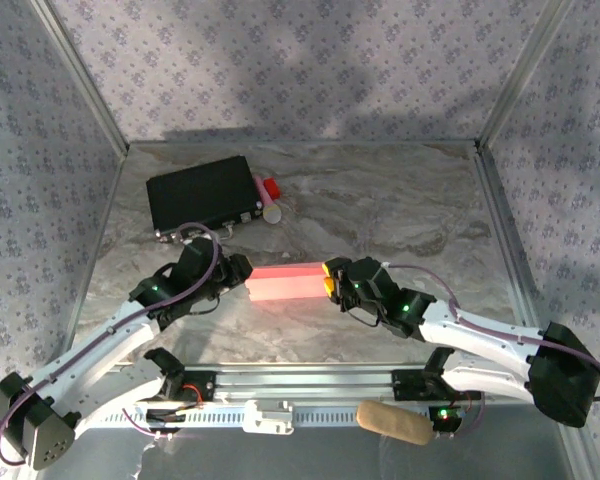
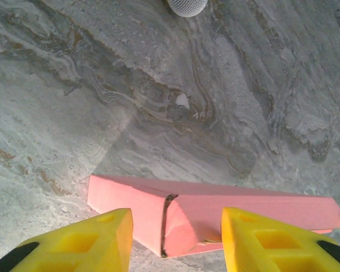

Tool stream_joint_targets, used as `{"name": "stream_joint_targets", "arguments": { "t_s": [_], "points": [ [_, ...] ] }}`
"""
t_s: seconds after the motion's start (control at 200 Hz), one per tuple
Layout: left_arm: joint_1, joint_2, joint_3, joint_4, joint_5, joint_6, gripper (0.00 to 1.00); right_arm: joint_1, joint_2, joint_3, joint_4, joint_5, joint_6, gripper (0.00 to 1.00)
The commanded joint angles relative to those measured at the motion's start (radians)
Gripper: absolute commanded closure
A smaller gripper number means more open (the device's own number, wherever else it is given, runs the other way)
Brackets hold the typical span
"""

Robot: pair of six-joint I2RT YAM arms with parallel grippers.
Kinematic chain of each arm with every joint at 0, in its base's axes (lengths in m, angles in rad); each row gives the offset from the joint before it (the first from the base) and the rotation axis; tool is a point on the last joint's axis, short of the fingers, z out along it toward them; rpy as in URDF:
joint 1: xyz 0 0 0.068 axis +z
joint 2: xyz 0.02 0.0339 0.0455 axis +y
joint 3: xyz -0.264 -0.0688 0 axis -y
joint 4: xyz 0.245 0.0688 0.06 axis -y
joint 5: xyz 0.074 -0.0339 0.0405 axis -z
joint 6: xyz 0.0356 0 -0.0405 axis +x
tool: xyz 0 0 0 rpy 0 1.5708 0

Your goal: Fold the paper box

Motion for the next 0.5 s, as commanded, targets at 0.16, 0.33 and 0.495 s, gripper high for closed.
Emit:
{"name": "stream_joint_targets", "arguments": {
  "t_s": [0.16, 0.33, 0.495],
  "points": [
    [0.005, -0.009, -0.03, 0.012, 0.002, -0.024, 0.65, -0.007, 0.03, -0.024, -0.063, -0.003, -0.017, 0.61],
    [0.004, -0.02, -0.068, 0.022, 0.0, -0.031, 0.69, -0.009, 0.031, -0.034, -0.077, -0.001, -0.023, 0.62],
    [0.003, -0.029, -0.108, 0.024, 0.003, -0.037, 0.72, -0.013, 0.027, -0.058, -0.094, 0.001, -0.029, 0.63]
  ]
}}
